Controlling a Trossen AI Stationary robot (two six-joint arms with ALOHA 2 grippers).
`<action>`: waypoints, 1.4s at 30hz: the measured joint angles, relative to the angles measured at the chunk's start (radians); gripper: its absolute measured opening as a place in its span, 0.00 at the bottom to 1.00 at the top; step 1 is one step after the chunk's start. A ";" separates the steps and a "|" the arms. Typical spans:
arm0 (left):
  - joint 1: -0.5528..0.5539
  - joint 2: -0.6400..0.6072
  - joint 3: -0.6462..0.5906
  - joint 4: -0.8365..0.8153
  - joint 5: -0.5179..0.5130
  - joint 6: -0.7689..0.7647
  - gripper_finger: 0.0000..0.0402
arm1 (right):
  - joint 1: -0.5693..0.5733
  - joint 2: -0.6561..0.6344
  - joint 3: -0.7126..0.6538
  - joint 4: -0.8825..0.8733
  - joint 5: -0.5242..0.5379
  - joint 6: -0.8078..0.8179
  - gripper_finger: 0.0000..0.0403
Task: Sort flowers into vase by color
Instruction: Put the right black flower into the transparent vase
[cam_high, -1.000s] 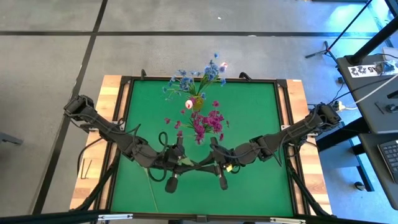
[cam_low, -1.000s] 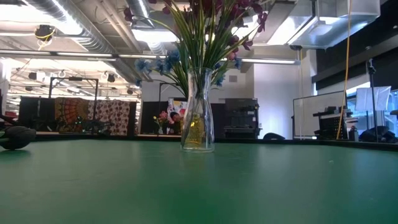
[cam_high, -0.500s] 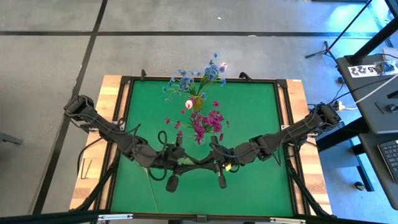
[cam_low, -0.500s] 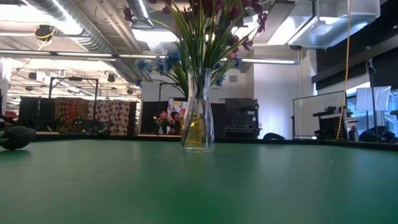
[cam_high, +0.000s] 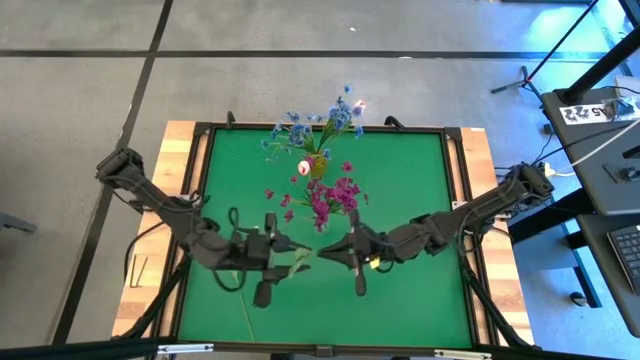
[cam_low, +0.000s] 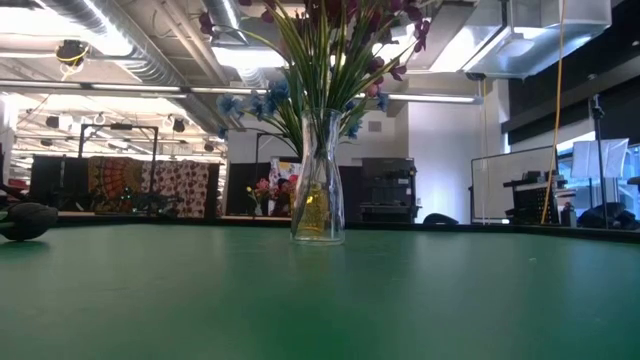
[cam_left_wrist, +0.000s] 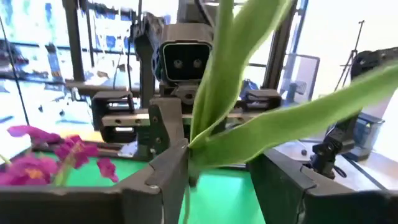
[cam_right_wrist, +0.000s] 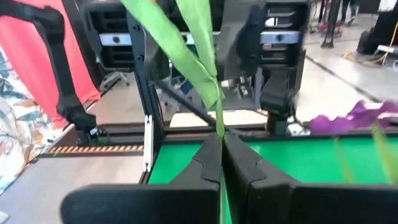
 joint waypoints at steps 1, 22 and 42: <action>-0.009 -0.010 0.000 0.000 -0.012 0.015 0.41 | 0.000 -0.011 0.000 -0.001 0.004 -0.008 0.00; -0.117 -0.060 0.000 -0.123 -0.299 0.109 0.43 | 0.125 -0.142 -0.058 0.026 0.265 -0.216 0.00; 0.009 -0.242 -0.040 -0.394 -0.129 -0.014 0.42 | 0.214 -0.238 -0.627 1.012 0.087 -0.504 0.00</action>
